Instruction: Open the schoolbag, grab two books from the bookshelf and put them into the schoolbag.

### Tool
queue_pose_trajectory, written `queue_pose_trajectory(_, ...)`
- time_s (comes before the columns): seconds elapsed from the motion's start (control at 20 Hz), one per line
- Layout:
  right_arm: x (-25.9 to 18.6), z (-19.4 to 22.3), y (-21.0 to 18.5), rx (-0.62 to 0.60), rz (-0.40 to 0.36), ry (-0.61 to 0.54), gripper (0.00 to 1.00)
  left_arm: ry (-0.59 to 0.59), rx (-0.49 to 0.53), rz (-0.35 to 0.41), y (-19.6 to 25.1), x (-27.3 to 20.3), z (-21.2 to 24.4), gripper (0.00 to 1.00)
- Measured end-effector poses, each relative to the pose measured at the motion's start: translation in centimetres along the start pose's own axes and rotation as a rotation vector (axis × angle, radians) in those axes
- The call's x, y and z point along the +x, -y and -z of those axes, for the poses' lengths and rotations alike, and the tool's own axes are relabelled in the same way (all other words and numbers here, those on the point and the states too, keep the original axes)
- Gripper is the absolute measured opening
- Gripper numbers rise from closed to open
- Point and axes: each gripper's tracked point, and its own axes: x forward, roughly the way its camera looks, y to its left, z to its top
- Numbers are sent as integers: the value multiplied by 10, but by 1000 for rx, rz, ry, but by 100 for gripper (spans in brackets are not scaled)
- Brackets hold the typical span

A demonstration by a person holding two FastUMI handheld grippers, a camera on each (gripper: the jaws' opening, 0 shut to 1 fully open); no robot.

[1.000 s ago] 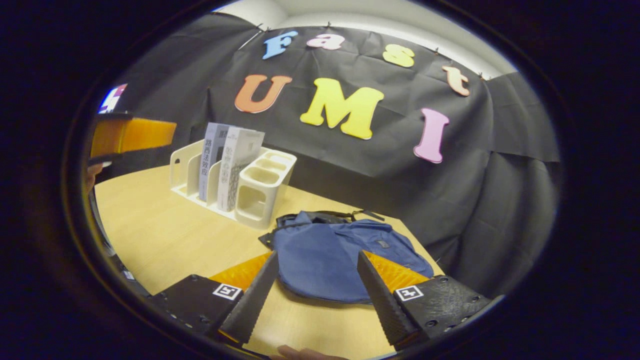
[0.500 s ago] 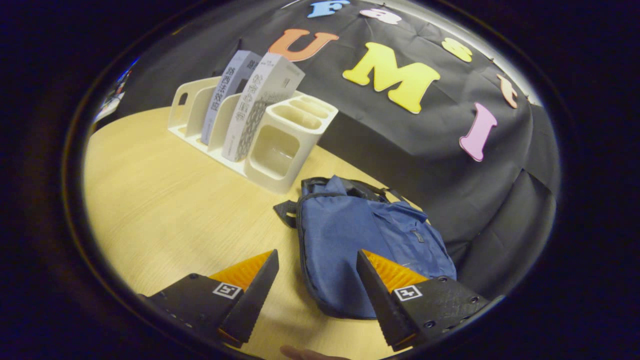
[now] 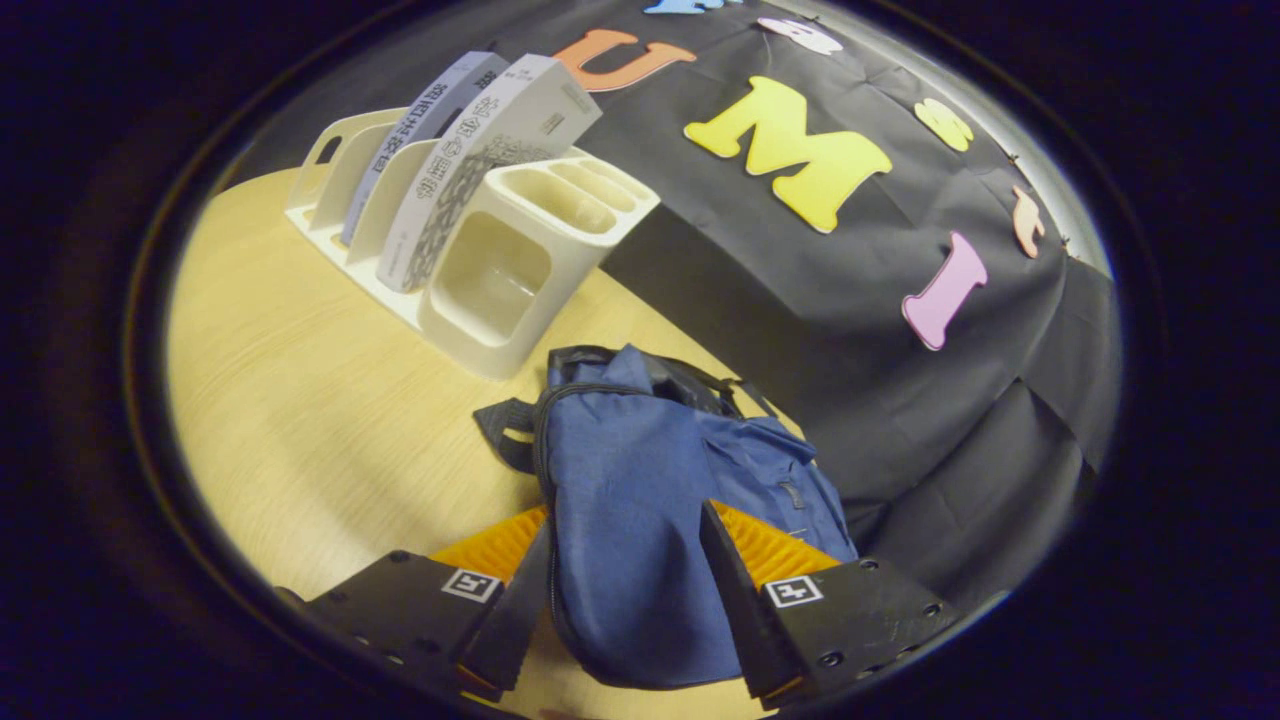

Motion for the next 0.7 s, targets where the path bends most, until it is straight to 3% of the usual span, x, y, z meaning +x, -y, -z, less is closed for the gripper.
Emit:
queue_pose_trajectory(0.2,6,-8,12,7,16,0,66,0,1,4,0,0,0,100)
queue_pose_trajectory(0.25,9,-9,11,6,3,0,47,3,3,13,3,-1,-1,100)
queue_pose_trajectory(0.3,12,-11,10,14,-18,-2,37,9,8,20,5,-3,-3,99)
queue_pose_trajectory(0.35,15,-9,10,16,-41,-4,17,14,13,24,6,-4,-4,99)
queue_pose_trajectory(0.45,15,-9,11,14,-68,-10,10,22,28,17,6,-4,-5,99)
queue_pose_trajectory(0.5,15,-9,13,25,-80,-15,2,23,37,11,7,-4,-4,99)
queue_pose_trajectory(0.7,9,-24,43,77,-62,25,5,11,45,18,13,-1,-1,99)
